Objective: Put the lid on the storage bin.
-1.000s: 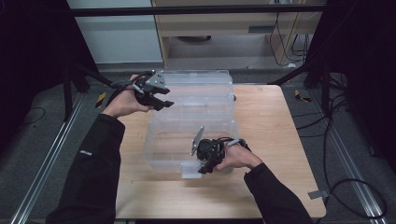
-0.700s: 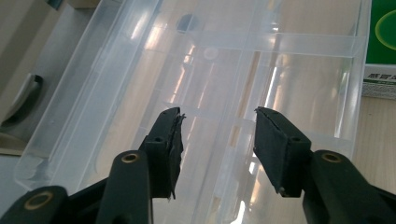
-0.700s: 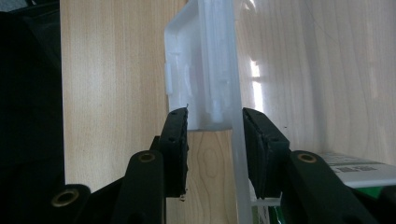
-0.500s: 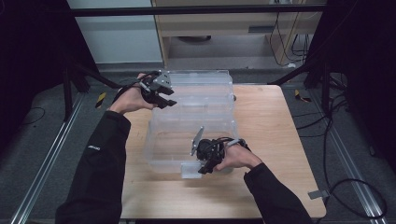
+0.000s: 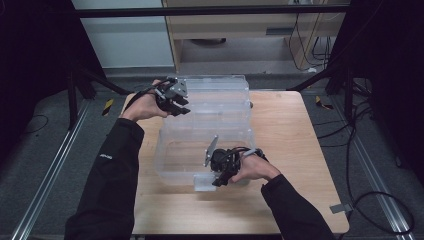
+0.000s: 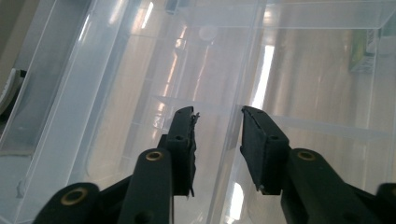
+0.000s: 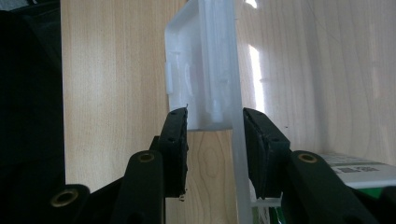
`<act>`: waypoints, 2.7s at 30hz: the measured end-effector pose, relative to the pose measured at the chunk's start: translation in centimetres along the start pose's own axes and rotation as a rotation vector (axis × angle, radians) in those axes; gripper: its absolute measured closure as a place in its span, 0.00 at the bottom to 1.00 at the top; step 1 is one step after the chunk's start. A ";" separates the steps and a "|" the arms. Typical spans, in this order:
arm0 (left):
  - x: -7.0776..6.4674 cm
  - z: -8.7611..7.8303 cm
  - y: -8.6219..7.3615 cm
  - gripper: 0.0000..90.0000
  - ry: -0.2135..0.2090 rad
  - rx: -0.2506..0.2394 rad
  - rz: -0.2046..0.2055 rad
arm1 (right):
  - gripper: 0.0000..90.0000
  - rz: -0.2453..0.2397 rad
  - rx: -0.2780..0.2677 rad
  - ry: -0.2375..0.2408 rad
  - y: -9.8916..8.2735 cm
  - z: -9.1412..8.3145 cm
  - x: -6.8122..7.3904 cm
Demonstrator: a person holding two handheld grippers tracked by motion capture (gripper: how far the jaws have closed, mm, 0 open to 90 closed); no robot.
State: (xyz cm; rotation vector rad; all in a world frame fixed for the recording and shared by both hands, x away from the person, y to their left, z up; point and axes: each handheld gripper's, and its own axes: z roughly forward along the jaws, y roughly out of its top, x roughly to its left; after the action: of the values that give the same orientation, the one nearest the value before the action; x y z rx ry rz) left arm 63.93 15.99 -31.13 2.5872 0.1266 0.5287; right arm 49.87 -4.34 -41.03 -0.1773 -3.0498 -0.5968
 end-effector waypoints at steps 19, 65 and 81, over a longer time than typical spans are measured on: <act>-0.4 -0.2 1.6 0.92 -0.024 0.093 0.091 | 0.70 -0.003 0.004 -0.005 0.0 0.0 0.0; -7.9 -4.1 2.8 0.97 0.025 0.147 0.171 | 0.70 -0.004 0.042 -0.034 0.4 0.1 0.8; -10.4 -4.6 2.2 0.96 0.040 0.141 0.187 | 0.70 -0.017 0.042 -0.047 0.4 0.1 0.9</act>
State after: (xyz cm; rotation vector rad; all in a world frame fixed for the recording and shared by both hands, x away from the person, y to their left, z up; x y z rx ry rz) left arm 52.54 14.24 -29.95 2.7428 -0.0686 0.6609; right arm 49.02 -3.84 -40.89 -0.1660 -3.1094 -0.5359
